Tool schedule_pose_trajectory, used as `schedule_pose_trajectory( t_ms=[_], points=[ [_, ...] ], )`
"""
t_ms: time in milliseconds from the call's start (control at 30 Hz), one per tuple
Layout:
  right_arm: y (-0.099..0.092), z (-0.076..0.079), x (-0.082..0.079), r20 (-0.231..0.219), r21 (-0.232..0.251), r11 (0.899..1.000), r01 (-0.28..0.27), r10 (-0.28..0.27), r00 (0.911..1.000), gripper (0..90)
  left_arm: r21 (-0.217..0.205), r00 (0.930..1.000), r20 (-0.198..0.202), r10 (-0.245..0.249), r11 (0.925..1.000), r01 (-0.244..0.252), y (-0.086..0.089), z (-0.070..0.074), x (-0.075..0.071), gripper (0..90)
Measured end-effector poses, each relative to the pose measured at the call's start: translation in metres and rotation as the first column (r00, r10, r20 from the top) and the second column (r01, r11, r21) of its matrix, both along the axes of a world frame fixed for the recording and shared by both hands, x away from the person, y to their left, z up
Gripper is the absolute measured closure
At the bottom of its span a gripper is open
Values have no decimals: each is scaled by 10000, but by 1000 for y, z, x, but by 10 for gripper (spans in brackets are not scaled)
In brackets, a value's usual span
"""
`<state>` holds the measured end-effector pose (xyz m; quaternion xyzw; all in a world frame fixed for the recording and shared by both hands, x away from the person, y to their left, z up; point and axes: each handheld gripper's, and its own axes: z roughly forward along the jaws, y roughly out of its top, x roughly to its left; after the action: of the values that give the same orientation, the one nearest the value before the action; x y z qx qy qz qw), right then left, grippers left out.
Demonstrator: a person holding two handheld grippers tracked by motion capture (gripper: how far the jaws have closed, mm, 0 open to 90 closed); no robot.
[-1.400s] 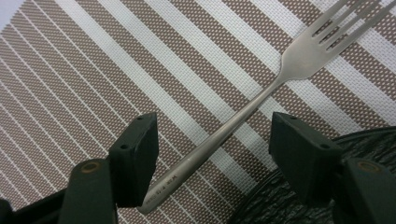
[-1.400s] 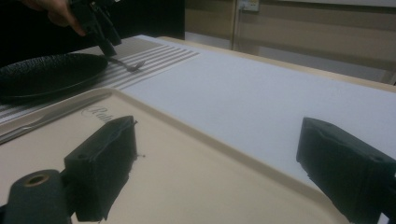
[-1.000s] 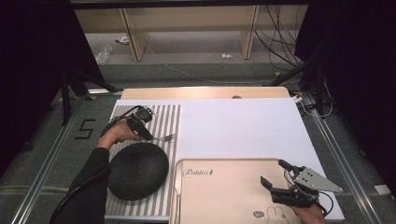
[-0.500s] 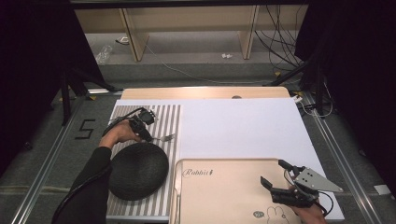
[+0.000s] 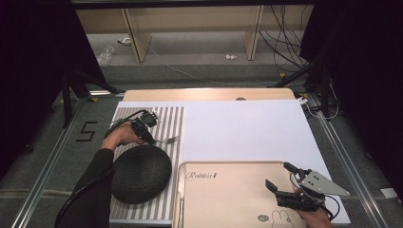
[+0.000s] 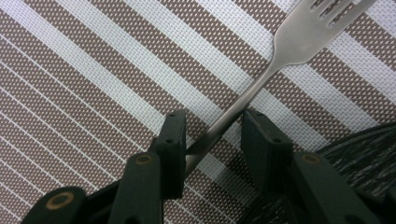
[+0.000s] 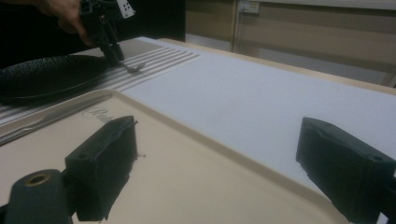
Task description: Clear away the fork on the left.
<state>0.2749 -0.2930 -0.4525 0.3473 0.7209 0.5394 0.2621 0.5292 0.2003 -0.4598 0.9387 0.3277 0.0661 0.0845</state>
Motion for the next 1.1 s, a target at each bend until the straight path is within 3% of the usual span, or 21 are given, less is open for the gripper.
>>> schedule_pose_trajectory(
  t_ms=[533,767,867,967,1100],
  points=[
    [0,0,-1,-10,2,10000,-11,11,10000,133,-59,9976,-688,47,10000,-51,-5,1,3,779],
    [-1,0,0,-47,40,10000,22,-22,10000,133,-159,9972,-749,38,9999,-50,-4,1,3,830],
    [-1,0,0,-76,48,10000,16,-16,10000,133,160,9986,-452,270,9995,-263,-2,2,4,832],
    [-1,-1,1,-100,4,10000,38,-38,9999,133,205,9987,-45,514,9985,-513,5,6,6,833],
    [-1,-1,1,-100,41,10000,66,-66,9999,133,349,9897,726,1232,9914,-1260,14,17,7,833]
  ],
)
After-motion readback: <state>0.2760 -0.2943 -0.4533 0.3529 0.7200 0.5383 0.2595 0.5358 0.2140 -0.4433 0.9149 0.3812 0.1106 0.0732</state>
